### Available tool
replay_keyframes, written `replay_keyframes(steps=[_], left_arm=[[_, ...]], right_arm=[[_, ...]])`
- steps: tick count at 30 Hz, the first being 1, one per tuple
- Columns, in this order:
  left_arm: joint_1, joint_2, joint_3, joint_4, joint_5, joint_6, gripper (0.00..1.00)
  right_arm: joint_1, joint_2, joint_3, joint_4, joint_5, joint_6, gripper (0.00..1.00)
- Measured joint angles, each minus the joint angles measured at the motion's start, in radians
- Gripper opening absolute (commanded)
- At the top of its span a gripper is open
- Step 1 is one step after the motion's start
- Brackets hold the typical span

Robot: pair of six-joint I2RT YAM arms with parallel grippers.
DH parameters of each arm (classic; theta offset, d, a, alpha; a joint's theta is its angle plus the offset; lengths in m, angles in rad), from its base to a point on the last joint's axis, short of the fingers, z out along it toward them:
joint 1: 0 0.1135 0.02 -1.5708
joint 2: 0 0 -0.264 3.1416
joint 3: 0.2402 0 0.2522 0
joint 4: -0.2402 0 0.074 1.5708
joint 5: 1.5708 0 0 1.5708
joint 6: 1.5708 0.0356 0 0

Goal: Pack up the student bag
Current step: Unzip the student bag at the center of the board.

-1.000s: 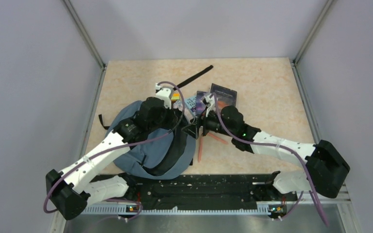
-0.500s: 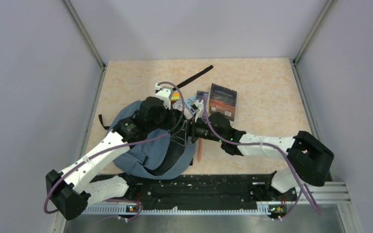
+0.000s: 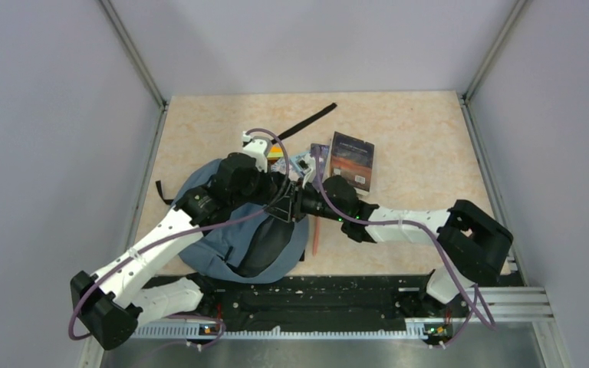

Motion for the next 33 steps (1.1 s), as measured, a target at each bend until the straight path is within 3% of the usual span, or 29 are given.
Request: replay_keyframes(steps=[1, 2, 3, 5, 6, 13, 21, 29, 31, 33], left_arm=[[0.0, -0.003, 0.0, 0.0, 0.0, 0.0, 0.0], [0.0, -0.007, 0.0, 0.0, 0.001, 0.0, 0.07], [0.0, -0.011, 0.0, 0.0, 0.0, 0.0, 0.21], [0.0, -0.02, 0.0, -0.003, -0.001, 0.006, 0.49], [0.001, -0.026, -0.001, -0.003, -0.002, 0.012, 0.57], [0.002, -0.185, -0.062, -0.005, -0.031, 0.037, 0.76], [0.002, -0.435, -0.172, -0.034, 0.025, 0.048, 0.8], [0.002, -0.368, -0.22, -0.094, 0.043, -0.009, 0.8], [0.002, -0.327, -0.219, -0.103, 0.023, -0.02, 0.67], [0.002, -0.284, -0.219, -0.11, 0.006, -0.029, 0.37]], right_arm=[[0.0, 0.005, 0.001, 0.005, 0.003, 0.003, 0.12], [0.0, 0.009, 0.003, 0.005, 0.01, 0.007, 0.05], [0.0, 0.013, 0.005, 0.007, 0.014, 0.008, 0.0], [0.0, 0.018, 0.005, 0.011, 0.021, 0.015, 0.0], [0.0, 0.018, 0.005, 0.01, 0.024, 0.015, 0.0], [0.0, 0.018, 0.006, 0.004, 0.064, 0.01, 0.0], [-0.002, 0.019, 0.071, -0.058, 0.104, -0.037, 0.0], [-0.008, 0.019, 0.132, -0.107, 0.121, -0.085, 0.0], [-0.008, 0.019, 0.142, -0.117, 0.121, -0.097, 0.0], [-0.008, 0.019, 0.149, -0.127, 0.121, -0.109, 0.0]])
